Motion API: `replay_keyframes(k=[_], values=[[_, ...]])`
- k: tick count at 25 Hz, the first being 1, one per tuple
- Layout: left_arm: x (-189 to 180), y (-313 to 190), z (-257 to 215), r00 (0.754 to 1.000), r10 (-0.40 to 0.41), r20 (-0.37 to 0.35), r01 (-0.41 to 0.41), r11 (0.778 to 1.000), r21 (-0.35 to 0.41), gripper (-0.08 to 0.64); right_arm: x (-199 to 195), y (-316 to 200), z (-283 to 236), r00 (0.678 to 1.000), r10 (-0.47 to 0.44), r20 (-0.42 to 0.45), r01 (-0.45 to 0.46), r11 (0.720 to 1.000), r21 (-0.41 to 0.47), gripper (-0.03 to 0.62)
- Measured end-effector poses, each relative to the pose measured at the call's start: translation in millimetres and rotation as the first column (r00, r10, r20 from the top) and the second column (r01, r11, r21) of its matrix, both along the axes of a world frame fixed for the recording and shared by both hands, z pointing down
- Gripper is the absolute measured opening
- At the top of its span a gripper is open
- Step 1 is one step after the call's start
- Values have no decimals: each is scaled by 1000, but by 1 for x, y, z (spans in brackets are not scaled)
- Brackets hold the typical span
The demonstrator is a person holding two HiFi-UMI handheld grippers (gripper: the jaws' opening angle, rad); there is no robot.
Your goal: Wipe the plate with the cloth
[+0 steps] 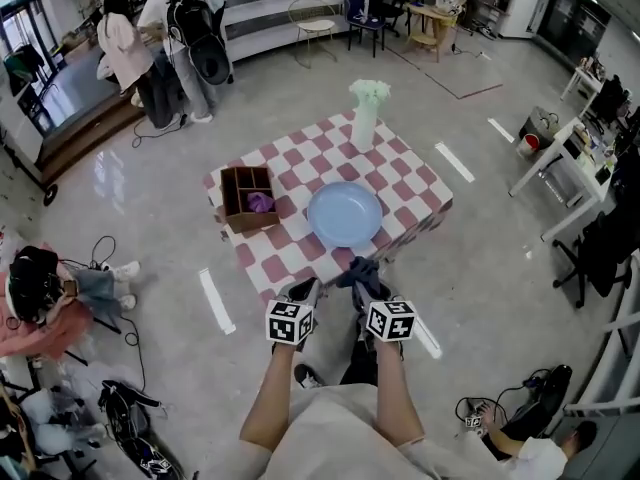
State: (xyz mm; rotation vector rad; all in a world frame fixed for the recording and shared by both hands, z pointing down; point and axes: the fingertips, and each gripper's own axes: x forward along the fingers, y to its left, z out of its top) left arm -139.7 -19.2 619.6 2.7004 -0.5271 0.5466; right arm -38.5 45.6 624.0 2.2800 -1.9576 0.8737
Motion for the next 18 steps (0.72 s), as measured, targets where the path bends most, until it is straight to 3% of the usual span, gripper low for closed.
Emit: replay_keyframes(k=[9, 18], values=[[-15, 8, -7, 998, 68, 19, -68, 998, 17, 15, -23, -3, -20, 997, -15, -71, 16, 1000, 11, 118], [-24, -15, -13, 1000, 12, 17, -12, 1000, 23, 15, -34, -19, -24, 995, -36, -88, 37, 999, 8, 118]])
